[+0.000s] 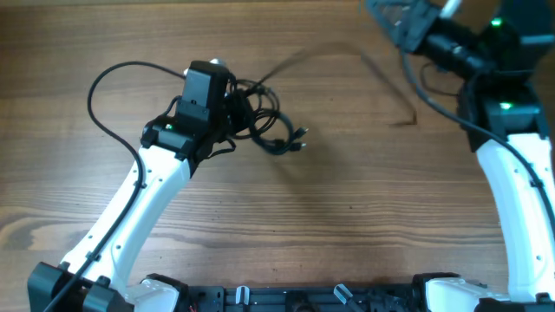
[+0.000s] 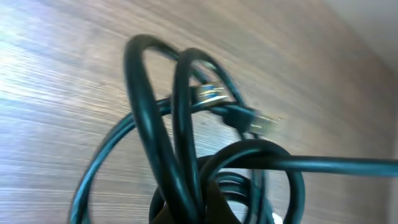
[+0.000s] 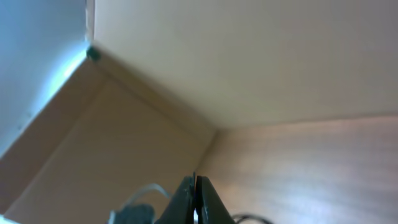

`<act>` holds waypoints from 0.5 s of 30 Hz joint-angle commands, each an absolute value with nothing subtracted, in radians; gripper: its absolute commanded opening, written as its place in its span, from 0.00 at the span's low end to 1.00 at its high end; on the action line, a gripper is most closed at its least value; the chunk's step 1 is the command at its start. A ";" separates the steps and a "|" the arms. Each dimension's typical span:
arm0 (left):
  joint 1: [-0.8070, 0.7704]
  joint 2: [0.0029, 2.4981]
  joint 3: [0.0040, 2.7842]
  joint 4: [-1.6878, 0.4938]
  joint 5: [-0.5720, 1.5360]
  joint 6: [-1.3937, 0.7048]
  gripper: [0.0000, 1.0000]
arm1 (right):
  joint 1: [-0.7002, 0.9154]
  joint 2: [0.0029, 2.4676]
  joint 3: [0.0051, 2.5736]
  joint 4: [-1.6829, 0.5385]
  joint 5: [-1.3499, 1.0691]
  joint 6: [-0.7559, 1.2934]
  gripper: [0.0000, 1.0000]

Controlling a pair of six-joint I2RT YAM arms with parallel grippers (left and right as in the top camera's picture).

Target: Untangle cables

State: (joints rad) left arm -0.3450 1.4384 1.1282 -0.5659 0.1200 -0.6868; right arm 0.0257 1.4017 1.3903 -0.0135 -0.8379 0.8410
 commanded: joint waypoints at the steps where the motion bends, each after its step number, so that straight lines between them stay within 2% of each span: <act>1: -0.336 1.442 1.122 -0.550 0.148 -0.619 0.04 | 0.034 1.406 1.415 -0.051 -0.855 0.818 0.05; 5: -0.336 1.442 1.122 -0.522 0.253 -0.556 0.04 | 0.082 1.452 1.415 -0.169 -0.852 0.699 0.04; 9: -0.336 1.442 1.122 -0.513 0.265 -0.557 0.04 | 0.117 1.505 1.415 -0.283 -0.772 0.640 0.04; 13: -0.336 1.442 1.122 -0.528 0.266 -0.557 0.24 | 0.132 1.560 1.415 -0.344 -0.718 0.611 0.04; 15: -0.336 1.443 1.122 -0.550 0.265 -0.557 0.28 | 0.134 1.586 1.415 -0.361 -0.717 0.601 0.04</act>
